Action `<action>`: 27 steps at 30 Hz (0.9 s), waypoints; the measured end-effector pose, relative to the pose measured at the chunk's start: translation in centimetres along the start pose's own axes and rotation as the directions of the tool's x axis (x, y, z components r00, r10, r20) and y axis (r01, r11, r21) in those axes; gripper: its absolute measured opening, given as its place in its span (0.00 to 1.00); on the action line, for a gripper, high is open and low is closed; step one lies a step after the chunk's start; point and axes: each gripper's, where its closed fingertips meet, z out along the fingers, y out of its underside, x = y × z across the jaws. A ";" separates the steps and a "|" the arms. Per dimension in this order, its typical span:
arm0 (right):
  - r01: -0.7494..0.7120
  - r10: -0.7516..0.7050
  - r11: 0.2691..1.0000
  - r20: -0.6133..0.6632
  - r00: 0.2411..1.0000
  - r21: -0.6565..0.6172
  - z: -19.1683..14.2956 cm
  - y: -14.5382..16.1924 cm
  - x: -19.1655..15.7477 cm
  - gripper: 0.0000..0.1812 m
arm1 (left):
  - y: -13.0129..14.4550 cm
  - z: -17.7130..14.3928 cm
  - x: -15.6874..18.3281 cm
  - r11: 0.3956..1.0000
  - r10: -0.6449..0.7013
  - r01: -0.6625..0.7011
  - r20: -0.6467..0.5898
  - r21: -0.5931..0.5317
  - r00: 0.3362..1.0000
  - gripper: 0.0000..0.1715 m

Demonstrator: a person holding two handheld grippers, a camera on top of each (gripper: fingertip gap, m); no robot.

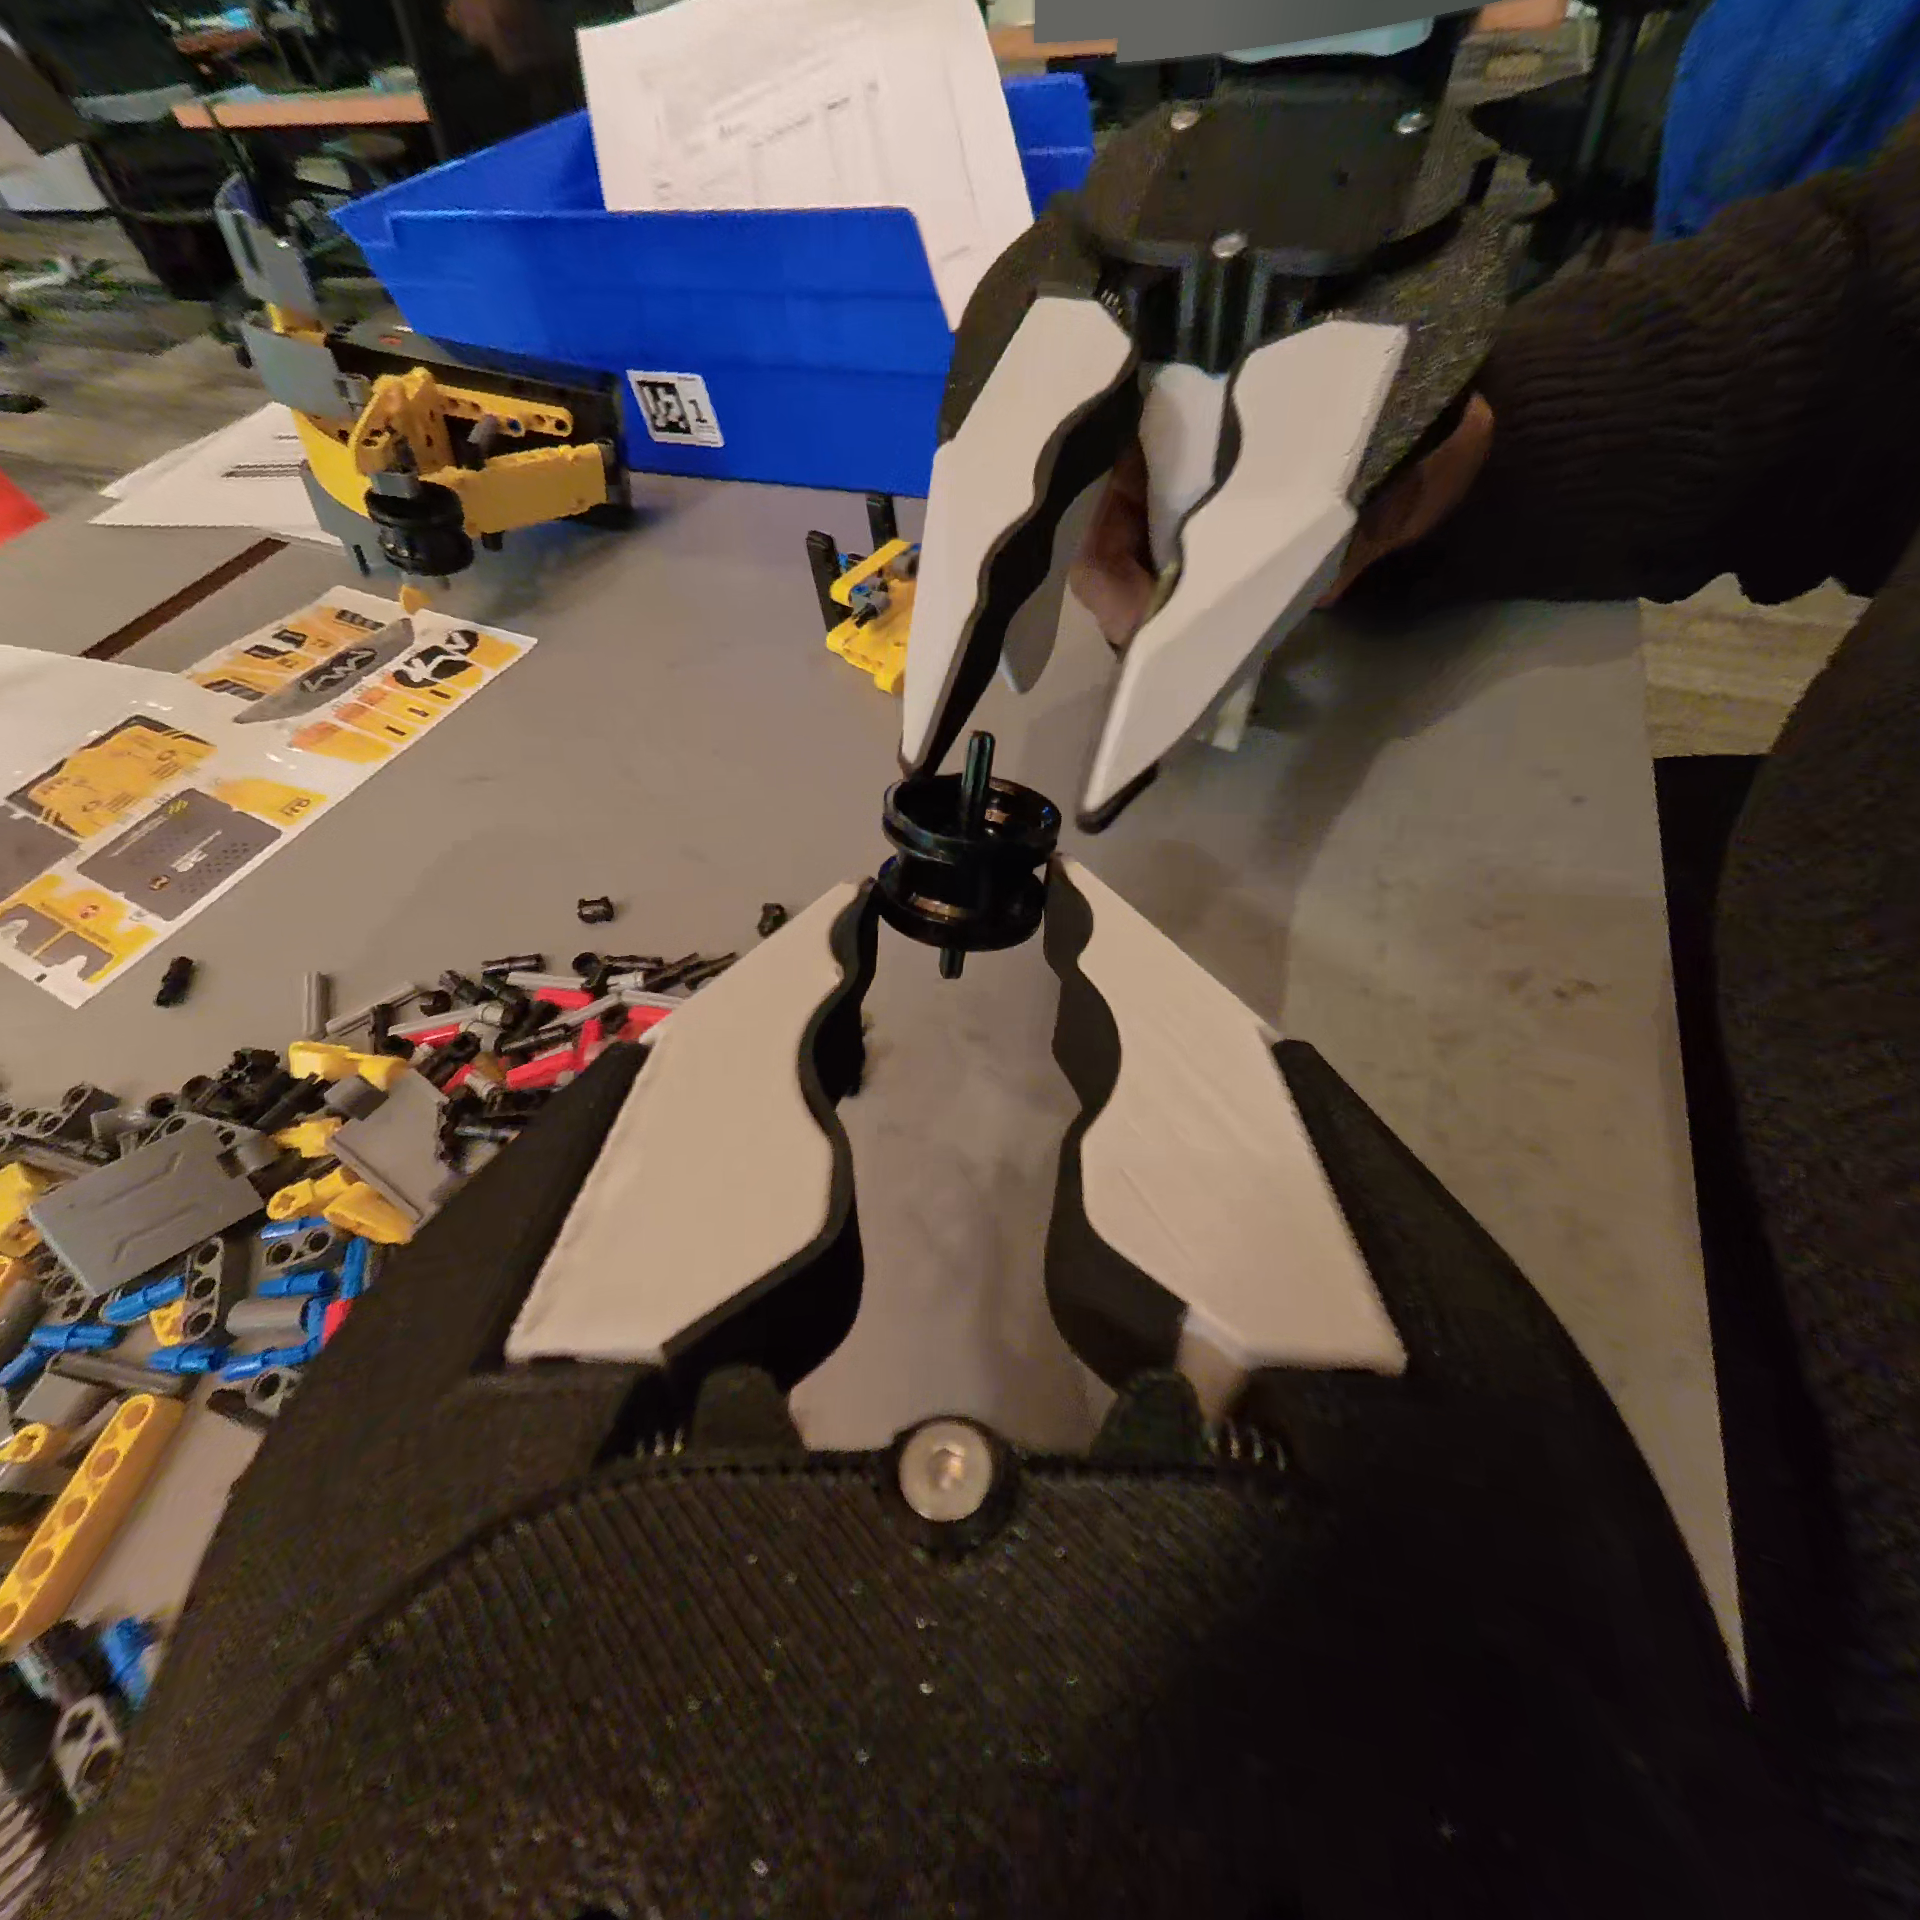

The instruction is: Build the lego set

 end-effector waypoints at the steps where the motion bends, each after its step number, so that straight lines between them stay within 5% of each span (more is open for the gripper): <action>1: -0.006 0.006 1.000 -0.001 1.000 0.009 0.0 -0.1 0.0 0.12 | 0.0 0.1 0.2 1.000 0.005 -0.005 -0.006 -0.003 1.000 0.17; 7: -0.153 0.149 0.988 0.082 0.985 0.035 -0.5 -0.5 0.0 0.02 | -0.6 0.1 0.6 0.998 0.058 -0.057 -0.007 0.029 0.998 0.17; 10: -0.198 0.192 0.979 0.108 0.975 0.046 -0.7 -0.7 0.0 0.02 | -1.0 0.2 0.5 0.996 0.060 -0.061 0.008 0.062 0.998 0.34; 16: -0.220 0.215 0.975 0.135 0.967 0.025 -0.6 -0.5 -0.4 0.02 | -0.7 0.7 1.2 0.993 0.116 -0.116 0.007 0.024 0.993 0.31; 27: -0.102 0.102 0.995 0.082 0.991 -0.008 -0.3 0.0 -0.5 0.02 | -0.6 0.5 1.6 1.000 0.018 -0.017 -0.070 0.021 0.997 0.17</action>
